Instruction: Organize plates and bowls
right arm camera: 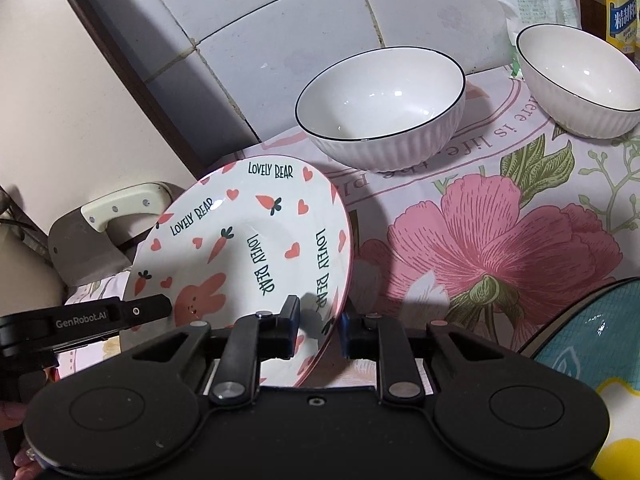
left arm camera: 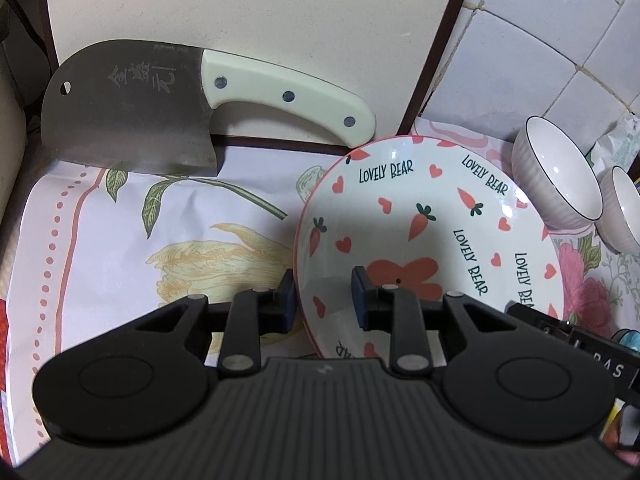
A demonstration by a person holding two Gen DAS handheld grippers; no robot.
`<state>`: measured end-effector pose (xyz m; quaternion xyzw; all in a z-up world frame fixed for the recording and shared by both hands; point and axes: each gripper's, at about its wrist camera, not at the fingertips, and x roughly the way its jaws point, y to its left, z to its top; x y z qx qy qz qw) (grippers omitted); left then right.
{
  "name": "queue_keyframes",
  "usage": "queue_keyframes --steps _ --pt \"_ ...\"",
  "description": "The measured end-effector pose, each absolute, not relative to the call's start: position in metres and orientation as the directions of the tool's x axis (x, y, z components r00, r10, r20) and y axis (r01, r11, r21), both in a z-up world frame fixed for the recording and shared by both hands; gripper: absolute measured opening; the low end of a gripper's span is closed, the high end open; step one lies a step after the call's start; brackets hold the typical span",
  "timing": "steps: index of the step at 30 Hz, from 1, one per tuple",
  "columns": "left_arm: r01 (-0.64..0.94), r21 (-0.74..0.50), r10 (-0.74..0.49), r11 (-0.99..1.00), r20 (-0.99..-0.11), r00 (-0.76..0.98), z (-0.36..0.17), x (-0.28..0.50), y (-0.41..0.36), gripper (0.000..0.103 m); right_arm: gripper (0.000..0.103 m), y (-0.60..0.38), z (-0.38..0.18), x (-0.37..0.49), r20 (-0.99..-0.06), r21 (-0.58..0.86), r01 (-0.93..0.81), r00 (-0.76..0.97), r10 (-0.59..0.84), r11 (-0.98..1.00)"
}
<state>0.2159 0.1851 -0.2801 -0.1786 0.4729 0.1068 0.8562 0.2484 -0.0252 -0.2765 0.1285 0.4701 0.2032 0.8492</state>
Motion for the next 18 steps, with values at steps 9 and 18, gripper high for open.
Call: queue_keyframes --steps 9,18 --pt "-0.343 -0.239 -0.063 0.908 -0.89 0.451 -0.266 0.214 0.188 0.026 0.021 -0.025 -0.254 0.24 -0.758 0.355 -0.257 0.483 0.438 0.899" --pt "-0.326 -0.24 -0.084 0.914 -0.9 0.427 -0.247 0.19 0.168 0.026 0.02 -0.046 -0.233 0.23 -0.782 0.355 -0.264 0.442 0.44 0.897"
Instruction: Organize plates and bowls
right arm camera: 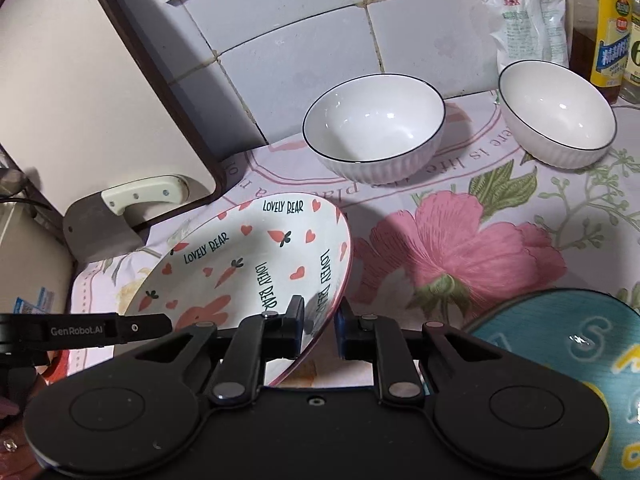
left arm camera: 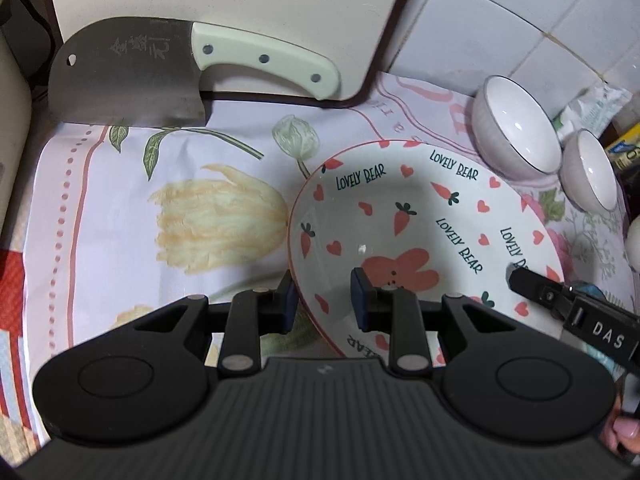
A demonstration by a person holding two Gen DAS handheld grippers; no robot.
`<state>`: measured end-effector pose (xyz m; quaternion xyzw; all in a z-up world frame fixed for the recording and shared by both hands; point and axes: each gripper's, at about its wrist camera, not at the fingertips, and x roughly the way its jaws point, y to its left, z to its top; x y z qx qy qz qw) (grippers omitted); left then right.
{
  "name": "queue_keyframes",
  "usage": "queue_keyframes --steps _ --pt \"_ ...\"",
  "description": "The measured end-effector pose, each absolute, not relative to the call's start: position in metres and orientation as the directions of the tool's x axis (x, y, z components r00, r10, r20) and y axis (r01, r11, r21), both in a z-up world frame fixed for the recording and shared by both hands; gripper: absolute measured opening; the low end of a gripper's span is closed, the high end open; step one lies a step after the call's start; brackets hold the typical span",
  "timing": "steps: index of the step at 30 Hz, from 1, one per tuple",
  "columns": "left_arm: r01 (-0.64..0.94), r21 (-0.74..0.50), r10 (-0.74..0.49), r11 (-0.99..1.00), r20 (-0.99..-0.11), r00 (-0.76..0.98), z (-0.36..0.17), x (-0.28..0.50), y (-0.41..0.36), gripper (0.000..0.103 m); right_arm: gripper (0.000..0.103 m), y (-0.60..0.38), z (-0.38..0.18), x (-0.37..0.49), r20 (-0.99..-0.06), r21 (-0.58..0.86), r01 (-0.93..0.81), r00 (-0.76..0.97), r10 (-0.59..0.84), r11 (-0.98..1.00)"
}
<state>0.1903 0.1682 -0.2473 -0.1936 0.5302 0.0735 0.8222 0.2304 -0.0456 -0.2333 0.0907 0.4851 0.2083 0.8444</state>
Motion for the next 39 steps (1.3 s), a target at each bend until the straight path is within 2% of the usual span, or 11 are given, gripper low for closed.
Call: queue_keyframes --steps 11,22,39 --pt "-0.259 -0.23 -0.086 0.938 -0.88 0.468 -0.185 0.149 0.13 0.026 0.02 -0.084 -0.185 0.193 -0.763 0.368 -0.292 0.449 0.466 0.883" --pt "-0.194 -0.218 -0.095 0.957 -0.861 0.5 -0.13 0.104 0.059 0.026 0.02 -0.157 -0.137 0.144 -0.736 0.378 -0.292 0.48 0.477 0.878" --pt "-0.201 -0.218 -0.088 0.955 -0.856 0.509 -0.126 0.059 -0.039 0.026 0.021 -0.252 -0.135 0.092 -0.744 0.36 -0.294 0.482 0.463 0.885"
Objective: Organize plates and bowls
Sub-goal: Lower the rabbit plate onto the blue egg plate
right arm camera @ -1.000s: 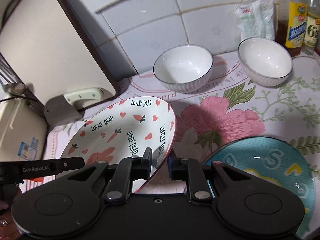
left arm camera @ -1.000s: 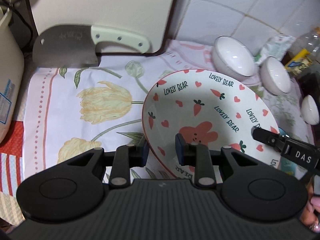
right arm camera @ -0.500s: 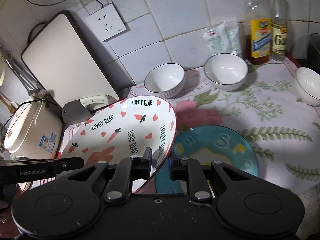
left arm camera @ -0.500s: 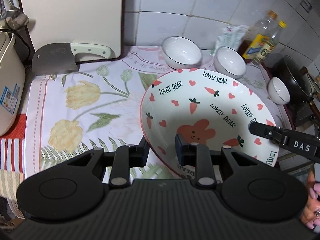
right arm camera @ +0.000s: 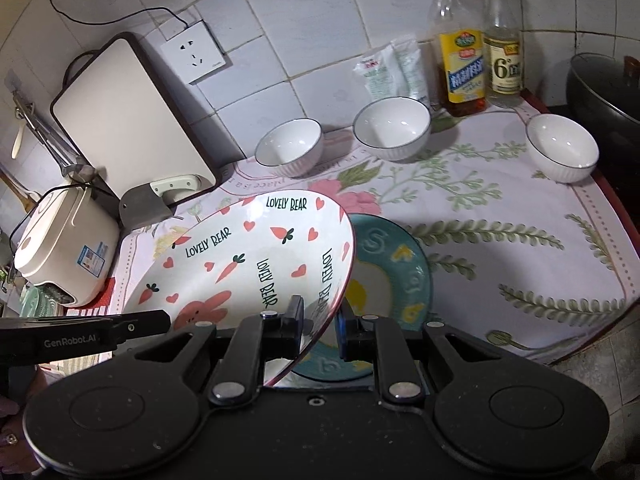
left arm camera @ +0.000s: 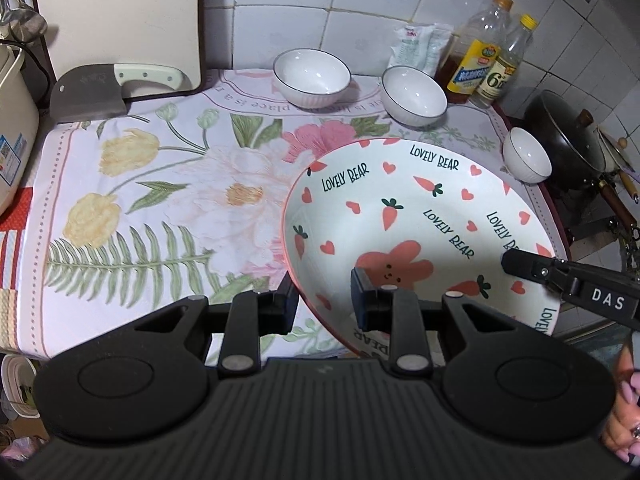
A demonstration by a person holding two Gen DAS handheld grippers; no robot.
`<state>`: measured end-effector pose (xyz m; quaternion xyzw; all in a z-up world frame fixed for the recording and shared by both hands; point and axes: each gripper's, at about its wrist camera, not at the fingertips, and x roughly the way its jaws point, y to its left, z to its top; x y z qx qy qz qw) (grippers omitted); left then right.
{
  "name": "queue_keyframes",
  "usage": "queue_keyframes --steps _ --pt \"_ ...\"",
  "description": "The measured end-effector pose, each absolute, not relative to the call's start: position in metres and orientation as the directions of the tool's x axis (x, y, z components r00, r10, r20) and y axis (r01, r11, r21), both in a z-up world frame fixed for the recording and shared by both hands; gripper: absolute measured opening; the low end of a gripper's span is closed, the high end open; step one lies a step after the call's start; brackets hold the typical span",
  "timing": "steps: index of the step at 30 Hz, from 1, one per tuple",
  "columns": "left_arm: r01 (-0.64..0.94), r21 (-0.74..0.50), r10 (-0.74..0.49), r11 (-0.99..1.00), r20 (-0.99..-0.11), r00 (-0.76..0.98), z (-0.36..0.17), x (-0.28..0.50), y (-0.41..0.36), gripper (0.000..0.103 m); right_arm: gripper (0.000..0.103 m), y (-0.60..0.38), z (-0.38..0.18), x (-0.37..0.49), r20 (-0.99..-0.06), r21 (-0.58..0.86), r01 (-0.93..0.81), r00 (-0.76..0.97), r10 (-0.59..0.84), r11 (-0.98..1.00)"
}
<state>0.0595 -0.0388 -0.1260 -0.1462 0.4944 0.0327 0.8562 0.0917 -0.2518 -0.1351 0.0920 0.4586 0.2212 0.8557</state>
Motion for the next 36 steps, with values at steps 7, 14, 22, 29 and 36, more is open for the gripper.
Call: queue_keyframes --steps 7,14,22,29,36 --pt "-0.226 -0.198 -0.061 0.954 -0.863 0.501 -0.143 0.071 -0.063 0.026 0.021 -0.276 -0.155 0.099 -0.753 0.36 -0.297 0.466 0.464 0.884" --pt "-0.261 -0.206 -0.056 0.943 -0.872 0.486 -0.169 0.083 -0.071 0.026 0.021 -0.286 -0.181 0.116 -0.761 0.367 -0.307 0.443 0.473 0.878" --pt "-0.282 -0.201 -0.041 0.938 -0.873 0.486 -0.201 0.097 -0.071 0.026 0.021 -0.287 -0.215 0.137 -0.77 0.395 -0.296 0.409 0.489 0.869" --pt "-0.293 -0.216 -0.063 0.931 -0.889 0.454 -0.218 0.106 -0.066 0.026 0.022 -0.283 -0.229 0.149 -0.787 0.381 -0.301 0.39 0.478 0.874" --pt "-0.3 -0.233 -0.086 0.925 -0.898 0.433 -0.226 0.11 -0.062 0.026 0.021 -0.277 -0.235 0.156 -0.799 0.357 -0.314 0.386 0.462 0.88"
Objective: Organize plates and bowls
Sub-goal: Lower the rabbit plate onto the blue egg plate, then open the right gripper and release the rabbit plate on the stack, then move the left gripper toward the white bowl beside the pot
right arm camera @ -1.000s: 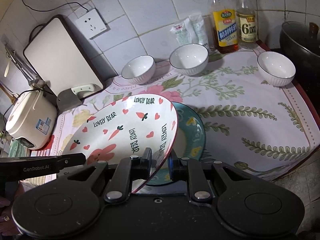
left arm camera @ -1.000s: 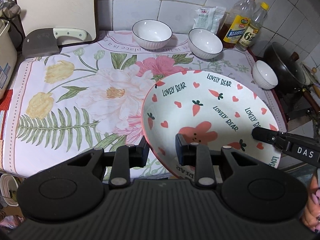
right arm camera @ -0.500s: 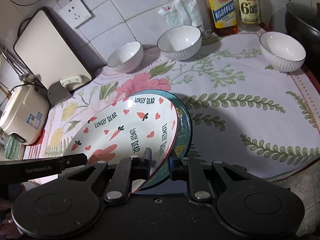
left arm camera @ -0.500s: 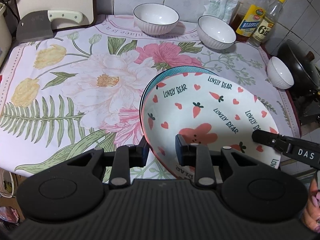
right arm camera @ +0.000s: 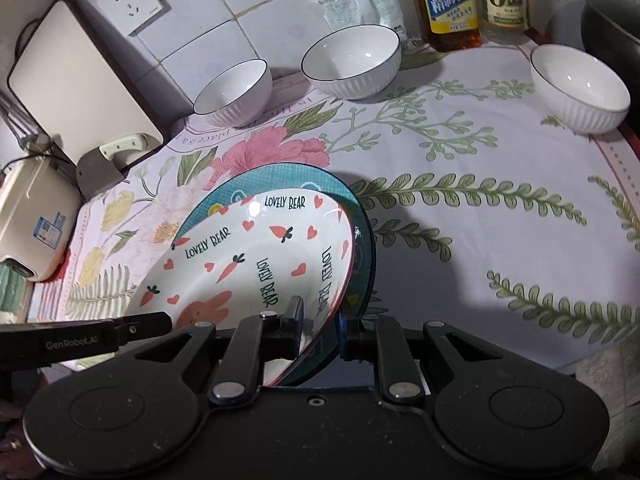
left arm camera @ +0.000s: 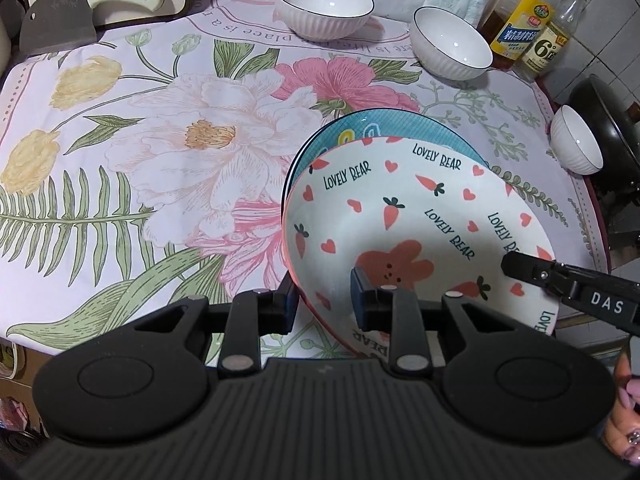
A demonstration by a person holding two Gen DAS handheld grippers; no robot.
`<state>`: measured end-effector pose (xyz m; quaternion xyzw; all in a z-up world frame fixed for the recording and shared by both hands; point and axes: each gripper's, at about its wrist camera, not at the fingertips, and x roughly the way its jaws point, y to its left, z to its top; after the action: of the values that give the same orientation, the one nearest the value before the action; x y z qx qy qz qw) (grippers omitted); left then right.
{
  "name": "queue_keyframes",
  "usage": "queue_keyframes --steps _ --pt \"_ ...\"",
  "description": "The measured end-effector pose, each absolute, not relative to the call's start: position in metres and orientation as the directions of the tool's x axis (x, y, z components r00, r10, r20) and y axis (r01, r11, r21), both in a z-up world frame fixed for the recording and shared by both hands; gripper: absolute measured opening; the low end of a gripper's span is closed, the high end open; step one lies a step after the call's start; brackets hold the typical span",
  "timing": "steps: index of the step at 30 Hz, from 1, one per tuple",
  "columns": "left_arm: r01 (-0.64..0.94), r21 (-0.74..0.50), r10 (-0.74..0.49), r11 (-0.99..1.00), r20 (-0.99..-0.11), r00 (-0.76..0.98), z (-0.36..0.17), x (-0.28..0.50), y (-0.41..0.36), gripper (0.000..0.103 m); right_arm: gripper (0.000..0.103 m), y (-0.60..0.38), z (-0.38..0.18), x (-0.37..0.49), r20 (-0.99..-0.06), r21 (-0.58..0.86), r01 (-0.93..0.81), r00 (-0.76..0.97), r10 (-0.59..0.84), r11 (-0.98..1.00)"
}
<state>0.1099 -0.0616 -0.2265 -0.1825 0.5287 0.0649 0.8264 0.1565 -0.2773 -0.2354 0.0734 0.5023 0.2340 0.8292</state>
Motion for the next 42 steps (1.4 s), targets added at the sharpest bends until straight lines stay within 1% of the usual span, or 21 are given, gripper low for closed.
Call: queue_keyframes --steps 6,10,15,17,21,24,26,29,32,37,40,42 --pt "-0.334 -0.274 -0.138 0.902 -0.915 0.378 -0.238 0.116 -0.052 0.025 0.023 -0.27 -0.242 0.162 -0.826 0.316 -0.328 0.367 0.428 0.89" --pt "-0.327 -0.276 -0.153 0.904 -0.922 0.356 -0.239 0.121 -0.051 0.025 0.027 -0.262 -0.24 0.168 -0.845 0.281 -0.321 0.363 0.392 0.904" --pt "-0.321 -0.291 -0.199 0.901 -0.936 0.291 -0.243 0.134 -0.046 0.026 0.036 -0.245 -0.237 0.176 -0.87 0.197 -0.313 0.381 0.313 0.929" --pt "-0.304 -0.278 -0.204 0.911 -0.946 0.252 -0.244 0.14 -0.047 0.026 0.039 -0.24 -0.235 0.178 -0.877 0.168 -0.298 0.39 0.28 0.94" --pt "-0.256 -0.258 -0.218 0.932 -0.96 0.175 -0.245 0.152 -0.05 0.026 0.041 -0.228 -0.23 0.177 -0.89 0.082 -0.271 0.412 0.192 0.959" --pt "-0.212 -0.251 -0.225 0.945 -0.965 0.137 -0.245 0.158 -0.051 0.027 0.042 -0.218 -0.234 0.175 -0.894 -0.026 -0.258 0.439 0.093 0.966" --pt "-0.179 -0.241 -0.221 0.954 -0.967 0.123 -0.245 0.162 -0.052 0.027 0.048 -0.213 -0.236 0.172 -0.886 -0.042 -0.262 0.456 0.085 0.964" --pt "-0.129 -0.224 -0.211 0.966 -0.971 0.112 -0.241 0.165 -0.054 0.027 0.049 -0.205 -0.238 0.169 -0.877 -0.078 -0.254 0.477 0.055 0.964" --pt "-0.085 -0.207 -0.197 0.975 -0.973 0.12 -0.232 0.166 -0.054 0.028 0.049 -0.208 -0.235 0.165 -0.872 -0.05 -0.214 0.486 0.062 0.975" --pt "-0.026 -0.189 -0.185 0.982 -0.976 0.116 -0.216 0.156 -0.06 0.03 0.049 -0.224 -0.219 0.152 -0.862 0.046 -0.193 0.489 0.137 0.98" --pt "-0.015 -0.188 -0.185 0.982 -0.976 0.112 -0.204 0.15 -0.068 0.036 0.05 -0.235 -0.208 0.147 -0.865 0.094 -0.217 0.465 0.187 0.972" --pt "-0.009 -0.176 -0.174 0.984 -0.978 0.117 -0.195 0.146 -0.074 0.041 0.053 -0.245 -0.201 0.145 -0.864 0.127 -0.235 0.452 0.224 0.964"
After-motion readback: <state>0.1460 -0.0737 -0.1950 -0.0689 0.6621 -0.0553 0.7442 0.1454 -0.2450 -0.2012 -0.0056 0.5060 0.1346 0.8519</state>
